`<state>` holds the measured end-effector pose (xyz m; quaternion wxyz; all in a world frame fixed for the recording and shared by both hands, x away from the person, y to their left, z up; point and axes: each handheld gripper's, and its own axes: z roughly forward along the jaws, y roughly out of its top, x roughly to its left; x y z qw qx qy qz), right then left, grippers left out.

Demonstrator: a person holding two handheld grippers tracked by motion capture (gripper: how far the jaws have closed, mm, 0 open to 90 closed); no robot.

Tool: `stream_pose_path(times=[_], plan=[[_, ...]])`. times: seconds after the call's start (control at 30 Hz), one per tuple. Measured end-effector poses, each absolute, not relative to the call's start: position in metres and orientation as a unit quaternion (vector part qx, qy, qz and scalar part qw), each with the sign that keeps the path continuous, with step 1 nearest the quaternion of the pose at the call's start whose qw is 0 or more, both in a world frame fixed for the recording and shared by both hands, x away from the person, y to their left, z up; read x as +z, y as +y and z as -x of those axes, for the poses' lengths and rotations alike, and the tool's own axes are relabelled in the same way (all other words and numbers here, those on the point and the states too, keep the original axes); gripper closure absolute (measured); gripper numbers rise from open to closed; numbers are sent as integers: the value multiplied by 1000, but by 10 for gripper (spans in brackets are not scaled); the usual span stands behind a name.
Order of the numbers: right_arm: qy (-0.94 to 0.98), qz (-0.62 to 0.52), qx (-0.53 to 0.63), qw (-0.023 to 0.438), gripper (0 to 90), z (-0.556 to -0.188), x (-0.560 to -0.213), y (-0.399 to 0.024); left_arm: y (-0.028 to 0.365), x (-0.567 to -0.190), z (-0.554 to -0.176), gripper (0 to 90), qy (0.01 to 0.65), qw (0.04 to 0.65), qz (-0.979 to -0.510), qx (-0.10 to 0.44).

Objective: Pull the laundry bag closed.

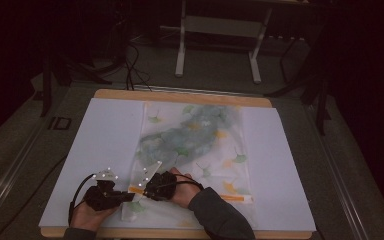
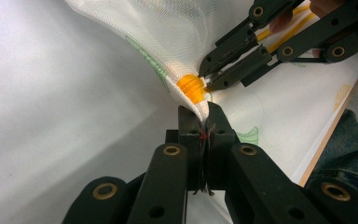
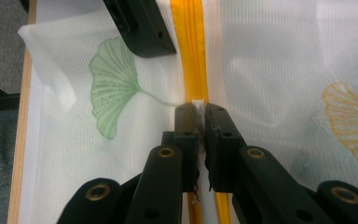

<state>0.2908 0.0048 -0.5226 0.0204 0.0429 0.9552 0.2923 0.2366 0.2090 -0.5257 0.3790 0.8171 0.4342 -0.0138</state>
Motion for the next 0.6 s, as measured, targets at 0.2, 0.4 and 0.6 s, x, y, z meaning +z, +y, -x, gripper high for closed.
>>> stream_pose_path(times=[0.2, 0.4, 0.6], plan=[[958, -42, 284, 23, 842, -291, -522, 1, 209, -525, -236, 880, 434, 381, -816, -14], [960, -41, 277, 25, 842, -291, -522, -1, 210, -525, -236, 881, 434, 382, -816, -14], [962, -40, 270, 26, 842, -291, -521, -6, 211, -524, -236, 880, 434, 384, -815, -13]])
